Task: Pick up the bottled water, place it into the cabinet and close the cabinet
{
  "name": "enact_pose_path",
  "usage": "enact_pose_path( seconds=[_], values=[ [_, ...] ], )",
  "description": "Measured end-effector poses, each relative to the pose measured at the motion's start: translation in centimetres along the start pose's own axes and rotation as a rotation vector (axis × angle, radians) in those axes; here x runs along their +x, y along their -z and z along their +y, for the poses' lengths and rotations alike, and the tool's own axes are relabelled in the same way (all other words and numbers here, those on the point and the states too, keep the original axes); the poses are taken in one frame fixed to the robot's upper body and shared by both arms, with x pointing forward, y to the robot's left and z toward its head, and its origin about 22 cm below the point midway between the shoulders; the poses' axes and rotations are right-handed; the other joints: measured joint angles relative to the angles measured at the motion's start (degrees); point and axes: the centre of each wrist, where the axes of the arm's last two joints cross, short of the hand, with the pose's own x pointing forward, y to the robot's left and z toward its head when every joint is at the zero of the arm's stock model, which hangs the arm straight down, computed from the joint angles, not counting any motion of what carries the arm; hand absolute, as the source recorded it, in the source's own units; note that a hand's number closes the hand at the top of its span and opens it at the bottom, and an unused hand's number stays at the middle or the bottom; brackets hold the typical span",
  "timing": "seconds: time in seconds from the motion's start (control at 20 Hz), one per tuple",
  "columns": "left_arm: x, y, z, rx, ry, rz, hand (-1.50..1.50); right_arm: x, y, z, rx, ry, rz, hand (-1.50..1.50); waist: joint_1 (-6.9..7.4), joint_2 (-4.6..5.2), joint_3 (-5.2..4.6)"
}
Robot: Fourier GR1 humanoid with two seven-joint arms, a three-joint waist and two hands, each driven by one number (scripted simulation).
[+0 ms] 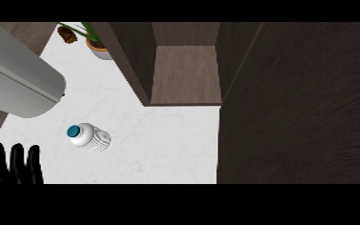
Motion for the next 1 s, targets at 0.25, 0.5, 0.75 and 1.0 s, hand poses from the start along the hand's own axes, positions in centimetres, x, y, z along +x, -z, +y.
enact_pose_path(
  seconds=[0.25, 0.5, 0.75, 1.0],
  values=[
    [-0.2, -0.3, 0.2, 0.01, 0.017, 0.005, -1.5, -0.1, -0.5, 0.2, -0.006, 0.013, 0.005, -1.5, -0.03, 0.07, -0.01],
    [-0.5, -0.5, 0.5, 0.022, 0.031, -0.005, -1.5, -0.1, -1.3, 0.3, -0.003, 0.015, 0.006, -1.5, -0.12, 0.06, -0.05],
    [-1.8, 0.4, 1.3, 0.059, 0.043, 0.034, -1.5, -0.3, -2.5, 0.1, 0.004, 0.01, 0.005, -1.5, -0.41, 0.07, -0.08],
    [-3.2, 1.4, 2.4, 0.095, 0.019, 0.064, -1.5, -0.3, -3.6, -0.1, 0.016, 0.006, 0.017, -1.5, -0.38, 0.04, -0.13]
  ],
)
